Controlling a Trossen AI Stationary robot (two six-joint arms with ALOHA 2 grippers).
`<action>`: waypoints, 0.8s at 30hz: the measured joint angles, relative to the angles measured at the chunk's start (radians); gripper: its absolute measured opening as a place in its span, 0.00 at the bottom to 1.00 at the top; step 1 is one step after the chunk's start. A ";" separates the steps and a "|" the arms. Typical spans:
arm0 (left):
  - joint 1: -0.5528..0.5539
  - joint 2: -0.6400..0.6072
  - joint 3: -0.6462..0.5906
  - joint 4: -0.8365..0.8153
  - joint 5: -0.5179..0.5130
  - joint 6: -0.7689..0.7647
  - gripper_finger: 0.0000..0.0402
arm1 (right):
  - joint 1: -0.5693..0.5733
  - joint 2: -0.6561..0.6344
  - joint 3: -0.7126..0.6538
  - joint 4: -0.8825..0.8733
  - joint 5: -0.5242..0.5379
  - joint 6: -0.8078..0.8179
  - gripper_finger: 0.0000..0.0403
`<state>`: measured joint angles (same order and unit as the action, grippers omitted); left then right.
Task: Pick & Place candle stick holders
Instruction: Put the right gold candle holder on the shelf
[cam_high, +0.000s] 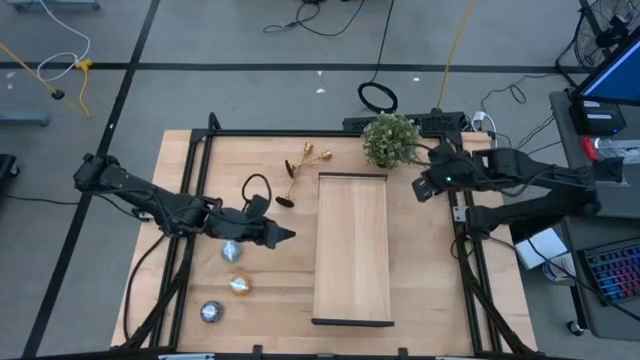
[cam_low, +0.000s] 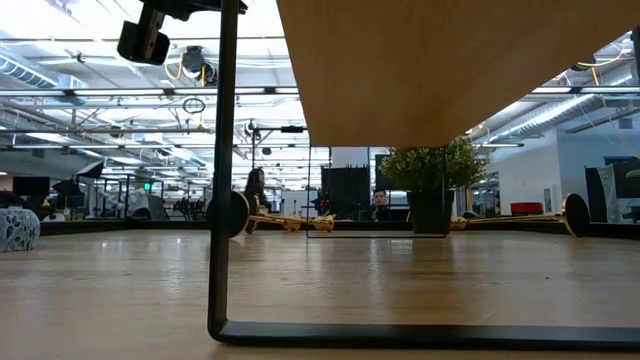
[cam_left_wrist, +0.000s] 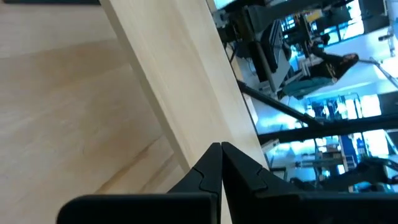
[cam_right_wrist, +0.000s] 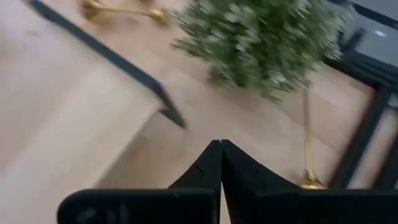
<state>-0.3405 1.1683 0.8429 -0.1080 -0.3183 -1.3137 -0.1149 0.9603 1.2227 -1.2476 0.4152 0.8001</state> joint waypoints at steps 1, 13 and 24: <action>0.000 0.000 0.000 0.000 0.004 0.003 0.03 | -0.021 0.002 -0.014 0.000 -0.007 0.000 0.00; 0.000 0.000 0.000 -0.001 0.058 0.049 0.01 | -0.298 0.017 -0.227 0.025 -0.188 -0.084 0.02; 0.000 0.000 0.000 -0.001 0.083 0.088 0.03 | -0.479 0.114 -0.311 0.069 -0.103 -0.262 0.28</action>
<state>-0.3405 1.1683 0.8429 -0.1093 -0.2358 -1.2261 -0.5938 1.0740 0.9115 -1.1782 0.3120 0.5384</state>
